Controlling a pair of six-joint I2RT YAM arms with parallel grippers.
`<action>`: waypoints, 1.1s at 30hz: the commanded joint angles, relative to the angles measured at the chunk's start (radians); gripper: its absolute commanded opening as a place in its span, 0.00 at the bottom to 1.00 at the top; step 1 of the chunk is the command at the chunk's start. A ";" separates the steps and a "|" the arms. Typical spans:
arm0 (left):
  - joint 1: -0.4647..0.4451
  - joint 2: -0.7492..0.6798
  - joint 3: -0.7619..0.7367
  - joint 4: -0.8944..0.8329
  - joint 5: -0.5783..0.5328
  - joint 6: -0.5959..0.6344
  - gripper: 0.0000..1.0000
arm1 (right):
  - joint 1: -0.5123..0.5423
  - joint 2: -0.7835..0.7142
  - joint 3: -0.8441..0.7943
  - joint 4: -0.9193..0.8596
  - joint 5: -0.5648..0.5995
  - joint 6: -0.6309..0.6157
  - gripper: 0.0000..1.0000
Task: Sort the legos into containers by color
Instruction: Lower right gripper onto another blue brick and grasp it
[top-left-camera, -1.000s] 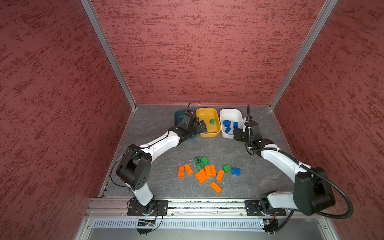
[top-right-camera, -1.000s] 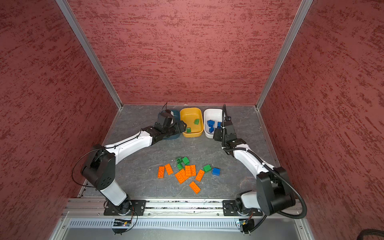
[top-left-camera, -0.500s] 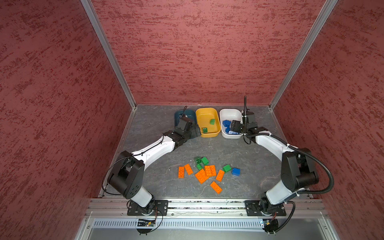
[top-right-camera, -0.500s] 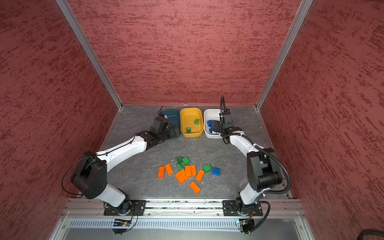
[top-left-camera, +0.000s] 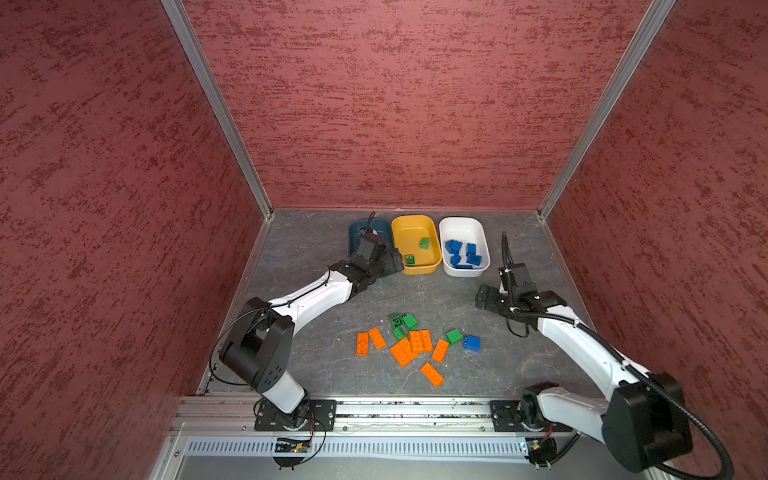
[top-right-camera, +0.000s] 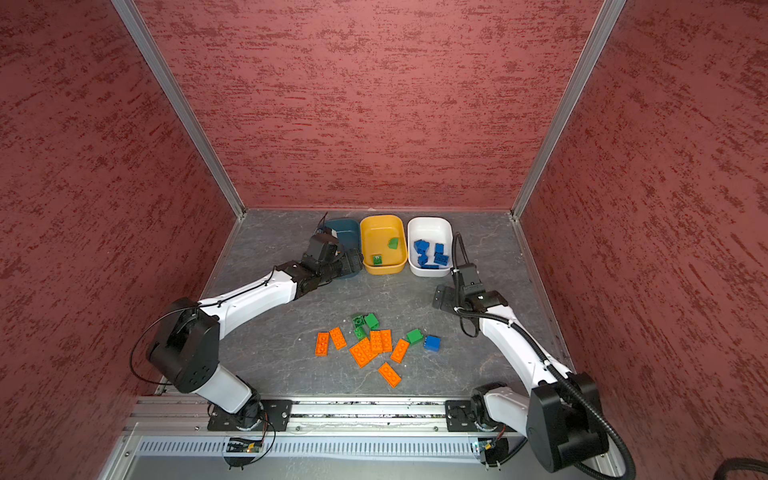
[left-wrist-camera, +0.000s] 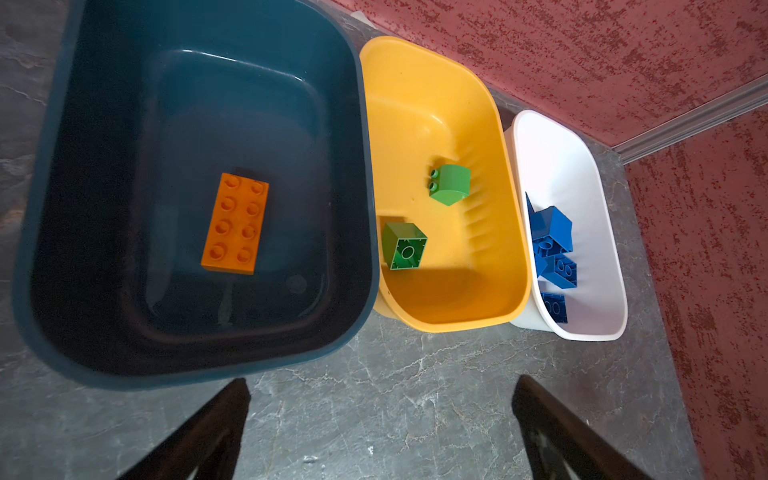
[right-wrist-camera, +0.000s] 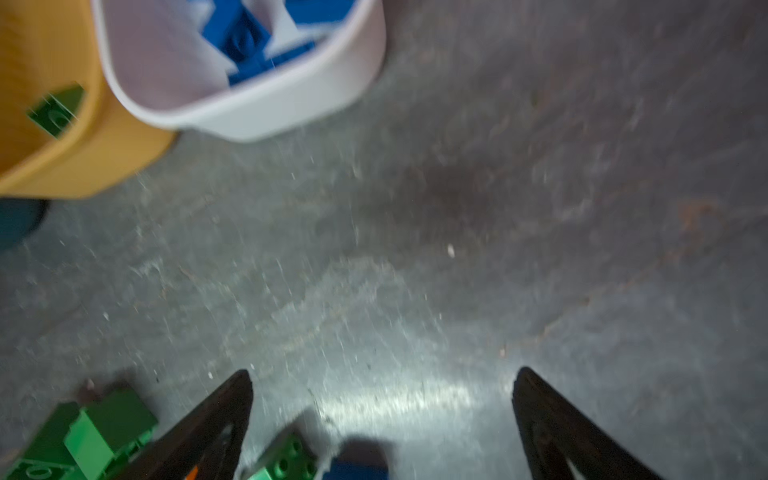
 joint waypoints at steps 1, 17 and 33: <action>0.004 0.026 0.028 0.025 0.031 0.010 0.99 | 0.055 -0.052 -0.049 -0.140 -0.089 0.112 0.92; 0.004 0.042 0.024 0.032 0.039 0.008 0.99 | 0.171 -0.011 -0.125 -0.024 -0.200 0.127 0.66; -0.032 0.028 0.025 0.026 0.047 0.073 0.99 | 0.256 0.119 -0.081 -0.007 -0.016 0.126 0.51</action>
